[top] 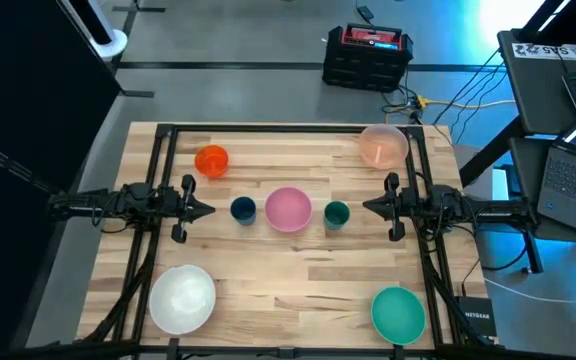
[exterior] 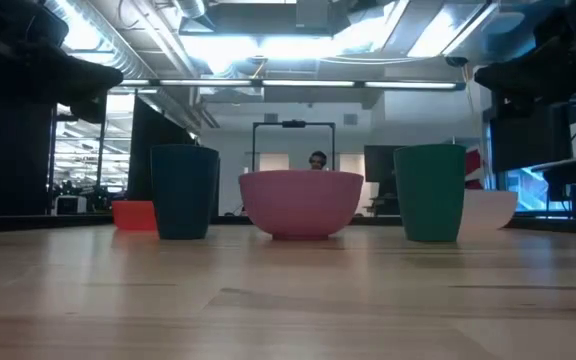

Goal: Nest bowls inside each other
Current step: Move the pink bowl to the top center of the table

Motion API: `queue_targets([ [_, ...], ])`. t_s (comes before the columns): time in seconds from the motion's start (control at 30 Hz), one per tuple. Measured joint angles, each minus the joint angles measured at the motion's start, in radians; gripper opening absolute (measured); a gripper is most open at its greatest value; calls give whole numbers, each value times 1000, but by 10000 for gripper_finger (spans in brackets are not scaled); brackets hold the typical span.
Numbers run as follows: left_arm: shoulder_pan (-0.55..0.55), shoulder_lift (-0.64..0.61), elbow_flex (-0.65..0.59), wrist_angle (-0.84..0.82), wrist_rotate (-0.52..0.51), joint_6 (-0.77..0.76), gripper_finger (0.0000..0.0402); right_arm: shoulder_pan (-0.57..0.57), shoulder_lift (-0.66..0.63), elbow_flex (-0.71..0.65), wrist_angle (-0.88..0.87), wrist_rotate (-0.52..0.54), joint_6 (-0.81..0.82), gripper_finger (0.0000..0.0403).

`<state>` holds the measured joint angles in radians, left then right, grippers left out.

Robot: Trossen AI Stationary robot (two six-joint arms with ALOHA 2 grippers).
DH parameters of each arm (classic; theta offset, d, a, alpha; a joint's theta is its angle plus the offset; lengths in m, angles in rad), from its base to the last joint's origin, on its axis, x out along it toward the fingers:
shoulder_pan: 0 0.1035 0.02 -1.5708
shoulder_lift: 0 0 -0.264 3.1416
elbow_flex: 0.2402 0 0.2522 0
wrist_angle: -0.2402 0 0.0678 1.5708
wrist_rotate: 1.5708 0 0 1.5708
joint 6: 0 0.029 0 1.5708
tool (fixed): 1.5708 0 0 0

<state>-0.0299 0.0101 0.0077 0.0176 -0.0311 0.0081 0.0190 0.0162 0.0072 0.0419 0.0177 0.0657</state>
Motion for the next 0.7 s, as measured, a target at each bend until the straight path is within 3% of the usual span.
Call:
queue_targets([
  [0.27, 0, 0, 0, 20, 0, 20, 0, 0, 0, 0, 0, 0, 0, 0],
  [0.47, 12, 17, 19, 245, -32, -84, 0, 0, 0, 0, 0, 0, 0, 0],
  [0.57, 39, 107, 121, 150, -108, -110, 0, 0, 0, 0, 0, 0, 0, 0],
  [0.7, 92, 390, 330, 61, -143, -120, 0, 0, 0, 0, -14, 28, -1, 0],
])
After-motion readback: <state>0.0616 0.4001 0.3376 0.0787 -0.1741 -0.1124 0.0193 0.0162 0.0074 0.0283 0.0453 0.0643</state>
